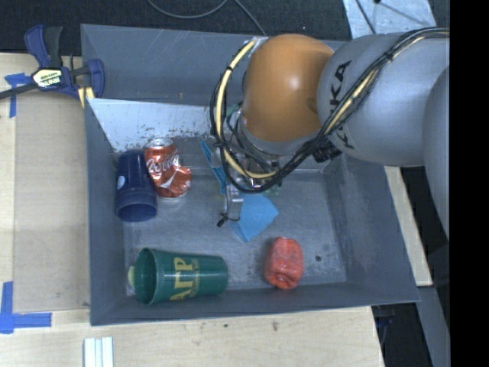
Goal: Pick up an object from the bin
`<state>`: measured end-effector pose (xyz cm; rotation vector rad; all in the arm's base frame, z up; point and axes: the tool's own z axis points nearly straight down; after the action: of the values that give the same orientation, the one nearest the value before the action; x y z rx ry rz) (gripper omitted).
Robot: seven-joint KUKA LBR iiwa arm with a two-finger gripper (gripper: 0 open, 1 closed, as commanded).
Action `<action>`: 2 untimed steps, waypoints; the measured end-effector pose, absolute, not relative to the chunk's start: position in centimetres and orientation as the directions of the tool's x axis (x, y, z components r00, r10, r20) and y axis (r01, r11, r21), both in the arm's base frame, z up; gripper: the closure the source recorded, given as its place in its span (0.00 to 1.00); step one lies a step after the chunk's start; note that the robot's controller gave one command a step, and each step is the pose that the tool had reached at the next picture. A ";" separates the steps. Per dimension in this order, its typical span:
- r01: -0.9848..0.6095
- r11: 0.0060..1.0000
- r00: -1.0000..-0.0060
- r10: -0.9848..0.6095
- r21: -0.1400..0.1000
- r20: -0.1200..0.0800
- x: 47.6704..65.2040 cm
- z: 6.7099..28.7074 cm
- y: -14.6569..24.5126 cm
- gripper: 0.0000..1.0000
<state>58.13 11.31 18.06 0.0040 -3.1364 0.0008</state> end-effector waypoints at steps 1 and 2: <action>0.000 1.000 -1.000 0.000 0.001 -0.003 58.3 18.6 11.3 0.00; -0.103 0.995 -0.995 -0.103 0.000 -0.004 60.0 13.7 13.2 0.00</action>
Offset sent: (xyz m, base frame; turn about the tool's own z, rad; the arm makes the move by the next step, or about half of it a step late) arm 0.0370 0.0449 -0.1106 -0.2291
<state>60.02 13.22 13.72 0.1614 -3.1411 -0.0007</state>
